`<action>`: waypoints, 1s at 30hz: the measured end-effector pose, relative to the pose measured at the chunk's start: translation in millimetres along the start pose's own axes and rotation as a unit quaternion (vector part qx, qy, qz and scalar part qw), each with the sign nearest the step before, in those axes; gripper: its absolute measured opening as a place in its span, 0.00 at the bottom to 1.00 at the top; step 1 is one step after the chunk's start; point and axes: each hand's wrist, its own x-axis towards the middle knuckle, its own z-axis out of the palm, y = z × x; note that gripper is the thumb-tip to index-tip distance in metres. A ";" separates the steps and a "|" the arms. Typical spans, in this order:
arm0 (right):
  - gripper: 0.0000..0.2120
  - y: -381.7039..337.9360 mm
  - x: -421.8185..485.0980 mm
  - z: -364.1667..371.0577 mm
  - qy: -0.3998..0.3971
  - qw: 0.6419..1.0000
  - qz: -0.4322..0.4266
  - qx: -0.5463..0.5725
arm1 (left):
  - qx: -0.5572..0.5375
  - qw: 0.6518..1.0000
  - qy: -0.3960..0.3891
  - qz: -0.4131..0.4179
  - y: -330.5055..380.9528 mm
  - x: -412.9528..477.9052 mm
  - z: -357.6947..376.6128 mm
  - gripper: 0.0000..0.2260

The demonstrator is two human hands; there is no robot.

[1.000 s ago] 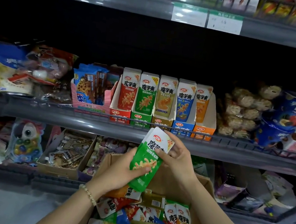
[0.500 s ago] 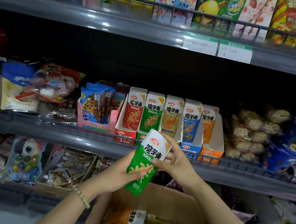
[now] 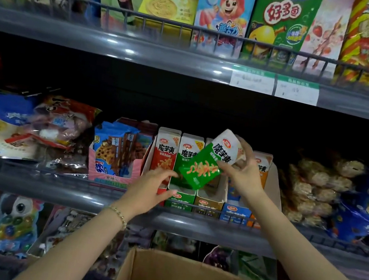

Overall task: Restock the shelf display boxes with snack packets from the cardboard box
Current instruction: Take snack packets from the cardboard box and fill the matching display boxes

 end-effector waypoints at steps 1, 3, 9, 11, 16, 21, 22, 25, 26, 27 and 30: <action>0.35 -2.0 7.6 3.2 0.007 1.000 -0.009 -0.006 | 0.009 0.999 -0.031 -0.008 -2.1 4.7 1.7 0.16; 0.33 -2.0 22.2 11.1 0.015 1.000 -0.013 0.006 | 0.013 0.998 -0.063 -0.023 -7.4 11.8 6.2 0.12; 0.32 11.4 49.6 37.2 -0.030 0.980 -0.045 -0.190 | -0.030 0.999 -0.022 0.002 -17.7 18.5 14.0 0.10; 0.33 20.4 56.2 41.3 -0.049 0.957 -0.055 -0.280 | -0.033 0.999 -0.019 0.004 -19.3 19.5 16.0 0.10; 0.34 32.8 64.8 51.9 -0.098 0.909 -0.093 -0.395 | -0.032 0.999 -0.012 0.004 -20.8 21.4 19.0 0.11; 0.34 45.8 68.9 57.5 -0.085 0.879 -0.125 -0.452 | -0.031 1.000 -0.005 -0.002 -20.9 22.0 21.9 0.11; 0.34 48.6 69.6 58.4 -0.086 0.867 -0.133 -0.472 | -0.030 1.000 -0.007 -0.003 -21.2 22.2 22.0 0.11; 0.34 52.5 70.1 61.0 -0.062 0.844 -0.146 -0.512 | -0.027 1.000 -0.013 -0.002 -21.4 21.8 21.3 0.11; 0.35 52.8 70.5 61.5 -0.054 0.843 -0.145 -0.515 | -0.024 1.000 -0.013 -0.001 -20.8 21.5 20.8 0.11; 0.35 52.8 70.4 61.8 -0.052 0.842 -0.143 -0.518 | -0.021 1.000 -0.012 -0.002 -19.8 21.0 20.4 0.11; 0.36 53.0 70.3 61.0 -0.061 0.841 -0.127 -0.522 | -0.015 1.000 -0.015 -0.006 -16.3 18.7 19.6 0.10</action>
